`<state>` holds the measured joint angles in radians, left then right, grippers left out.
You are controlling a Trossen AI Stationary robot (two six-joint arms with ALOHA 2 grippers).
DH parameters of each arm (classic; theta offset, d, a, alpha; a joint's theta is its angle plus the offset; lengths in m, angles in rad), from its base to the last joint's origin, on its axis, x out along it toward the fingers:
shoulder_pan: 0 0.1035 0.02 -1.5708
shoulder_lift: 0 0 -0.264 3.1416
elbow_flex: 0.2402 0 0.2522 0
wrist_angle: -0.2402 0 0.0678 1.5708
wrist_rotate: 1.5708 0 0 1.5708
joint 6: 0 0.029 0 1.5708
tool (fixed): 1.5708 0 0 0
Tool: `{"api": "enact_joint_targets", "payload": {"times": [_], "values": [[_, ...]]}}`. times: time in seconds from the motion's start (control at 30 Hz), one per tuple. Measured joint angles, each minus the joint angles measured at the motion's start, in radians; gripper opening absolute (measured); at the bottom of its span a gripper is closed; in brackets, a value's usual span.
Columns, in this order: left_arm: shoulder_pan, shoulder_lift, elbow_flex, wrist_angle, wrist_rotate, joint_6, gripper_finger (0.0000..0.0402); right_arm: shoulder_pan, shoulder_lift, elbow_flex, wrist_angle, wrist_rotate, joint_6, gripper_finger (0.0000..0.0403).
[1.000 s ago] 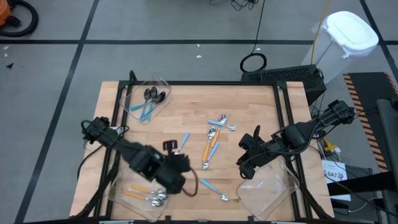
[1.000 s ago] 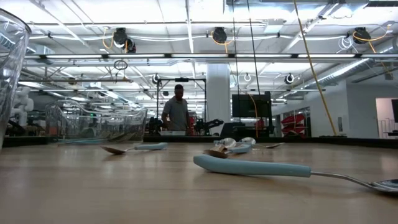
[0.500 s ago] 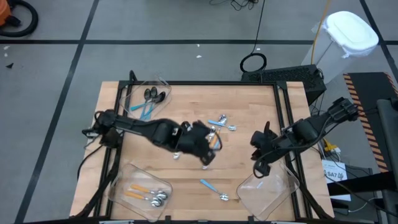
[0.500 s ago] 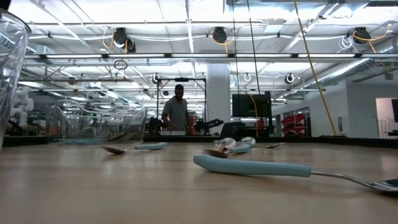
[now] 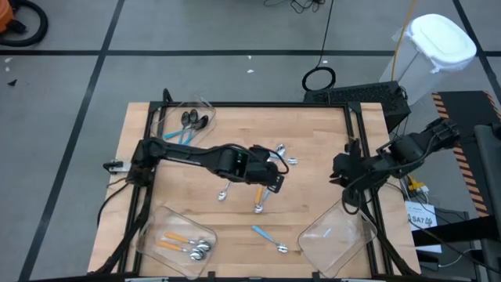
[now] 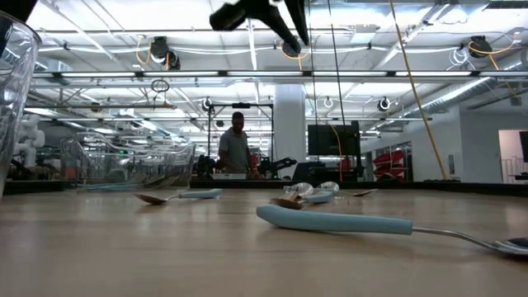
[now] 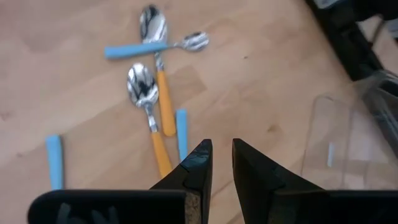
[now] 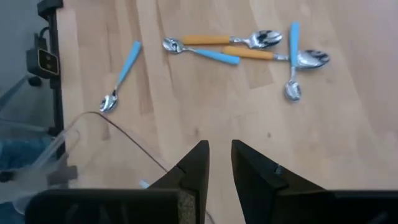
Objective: Sort silverware by color (type)
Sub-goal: Put the yellow spoon into the bottom left transparent bin
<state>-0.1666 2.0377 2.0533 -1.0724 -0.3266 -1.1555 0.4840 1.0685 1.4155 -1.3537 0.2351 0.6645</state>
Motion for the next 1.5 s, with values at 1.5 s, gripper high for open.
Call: {"api": "enact_joint_targets", "payload": {"times": [1.5], "values": [[0.124,0.220,0.001,-0.046,0.117,-0.061,0.0214,0.000,-0.060,0.000,-0.080,0.263,0.234,0.0066]]}}
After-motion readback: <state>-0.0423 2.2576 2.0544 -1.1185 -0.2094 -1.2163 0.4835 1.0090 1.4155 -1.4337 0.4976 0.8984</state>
